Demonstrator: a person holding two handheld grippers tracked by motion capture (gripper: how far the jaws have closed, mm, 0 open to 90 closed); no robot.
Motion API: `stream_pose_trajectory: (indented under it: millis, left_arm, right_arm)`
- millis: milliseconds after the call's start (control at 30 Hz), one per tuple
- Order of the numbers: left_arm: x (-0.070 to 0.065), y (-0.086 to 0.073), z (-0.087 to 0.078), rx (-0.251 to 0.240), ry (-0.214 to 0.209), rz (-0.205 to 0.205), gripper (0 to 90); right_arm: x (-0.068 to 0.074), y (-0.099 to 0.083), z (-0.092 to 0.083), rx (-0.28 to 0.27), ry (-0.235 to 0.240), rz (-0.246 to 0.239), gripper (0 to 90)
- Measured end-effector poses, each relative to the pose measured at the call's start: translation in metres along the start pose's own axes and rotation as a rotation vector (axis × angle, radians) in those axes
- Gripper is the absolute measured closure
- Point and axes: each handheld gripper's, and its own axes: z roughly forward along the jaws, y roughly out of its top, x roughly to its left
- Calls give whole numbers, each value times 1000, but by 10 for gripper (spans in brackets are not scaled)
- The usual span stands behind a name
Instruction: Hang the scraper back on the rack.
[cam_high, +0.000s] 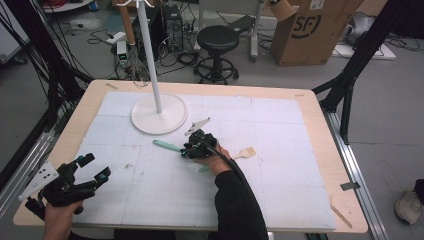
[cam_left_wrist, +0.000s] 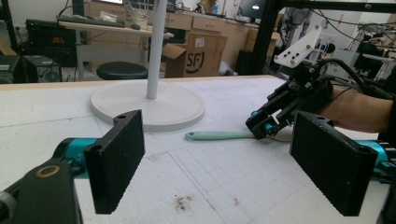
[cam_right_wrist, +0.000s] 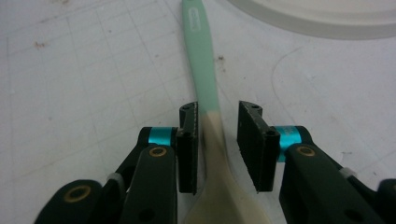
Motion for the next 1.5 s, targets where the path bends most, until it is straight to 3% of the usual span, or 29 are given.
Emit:
stream_pose_trajectory:
  millis: [100,167,367,867,1033,1133,1400,1500]
  left_arm:
    - [0,-1,0,2,-2,-1,186]
    - [0,-1,0,5,-2,-2,186]
    - [-2,-2,2,16,-10,-5,191]
    - [-10,21,8,-15,-6,-35,167]
    - [-20,36,23,9,-60,-30,186]
    - [-29,44,35,18,-110,-47,218]
    - [-61,60,75,57,-211,-56,238]
    - [-71,63,88,66,-249,-83,252]
  right_arm:
    - [0,0,0,7,12,-22,794]
    - [1,1,0,9,3,-36,803]
    - [1,1,-4,2,26,4,811]
    - [20,9,-61,-210,39,-11,811]
    - [29,-5,-81,-268,33,-18,810]
    - [34,-16,-93,-307,34,-13,810]
    - [42,-43,-128,-426,54,6,810]
    - [45,-50,-138,-475,61,11,810]
